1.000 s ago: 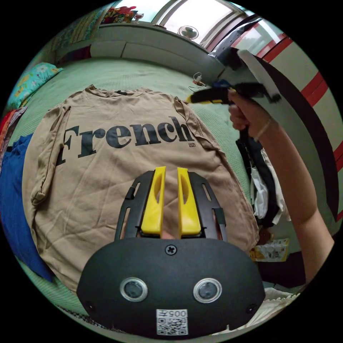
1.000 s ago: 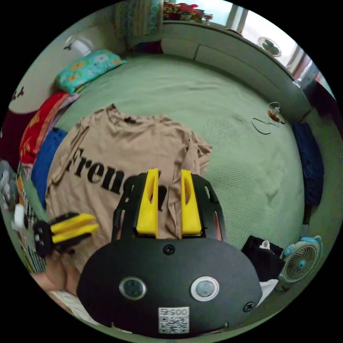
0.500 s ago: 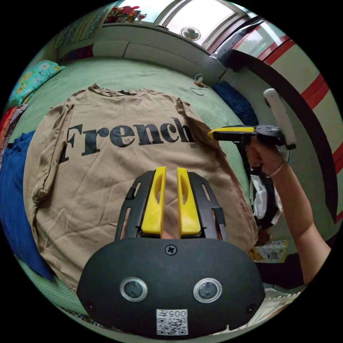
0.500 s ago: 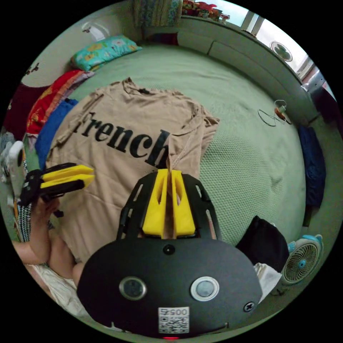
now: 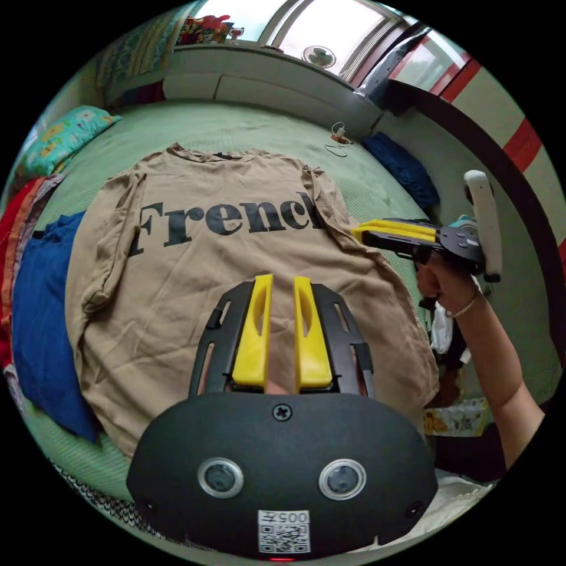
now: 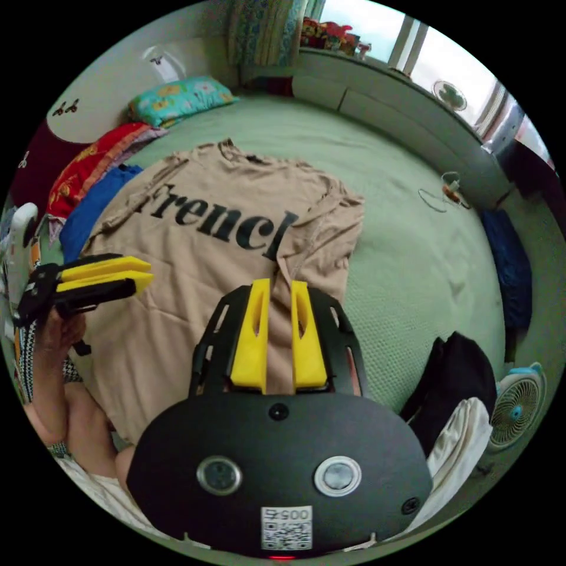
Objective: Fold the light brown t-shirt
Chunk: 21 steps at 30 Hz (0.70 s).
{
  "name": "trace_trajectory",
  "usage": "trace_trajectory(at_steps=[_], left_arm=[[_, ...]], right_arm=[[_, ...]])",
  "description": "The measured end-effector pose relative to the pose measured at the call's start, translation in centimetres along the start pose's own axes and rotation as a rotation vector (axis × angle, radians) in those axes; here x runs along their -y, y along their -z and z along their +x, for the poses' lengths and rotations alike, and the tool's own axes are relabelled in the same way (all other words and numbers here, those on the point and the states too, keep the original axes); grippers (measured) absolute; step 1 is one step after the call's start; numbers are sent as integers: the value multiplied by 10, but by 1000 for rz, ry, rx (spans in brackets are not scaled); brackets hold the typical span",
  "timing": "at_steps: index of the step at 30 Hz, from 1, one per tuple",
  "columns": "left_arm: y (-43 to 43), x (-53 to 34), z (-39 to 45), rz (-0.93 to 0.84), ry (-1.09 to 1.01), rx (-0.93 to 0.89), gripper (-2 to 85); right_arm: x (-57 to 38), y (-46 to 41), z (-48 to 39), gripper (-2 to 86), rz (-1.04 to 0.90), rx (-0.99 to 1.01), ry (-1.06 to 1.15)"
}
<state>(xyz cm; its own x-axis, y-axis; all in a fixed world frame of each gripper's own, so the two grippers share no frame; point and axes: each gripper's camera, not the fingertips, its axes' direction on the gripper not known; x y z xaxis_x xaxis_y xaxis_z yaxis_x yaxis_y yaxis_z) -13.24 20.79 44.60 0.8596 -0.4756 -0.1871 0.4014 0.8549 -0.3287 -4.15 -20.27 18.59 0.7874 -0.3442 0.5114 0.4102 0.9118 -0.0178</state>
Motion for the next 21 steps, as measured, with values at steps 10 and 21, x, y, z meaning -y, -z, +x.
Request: trace_trajectory(at_steps=[10,21], left_arm=[[145,-145,-4,64,100,236,88],[215,-312,-27,-17,226,247,171]], right_arm=[[-155,142,-32,-1,133,73,-46],[-368,202,-24,77,37,-34,-229]])
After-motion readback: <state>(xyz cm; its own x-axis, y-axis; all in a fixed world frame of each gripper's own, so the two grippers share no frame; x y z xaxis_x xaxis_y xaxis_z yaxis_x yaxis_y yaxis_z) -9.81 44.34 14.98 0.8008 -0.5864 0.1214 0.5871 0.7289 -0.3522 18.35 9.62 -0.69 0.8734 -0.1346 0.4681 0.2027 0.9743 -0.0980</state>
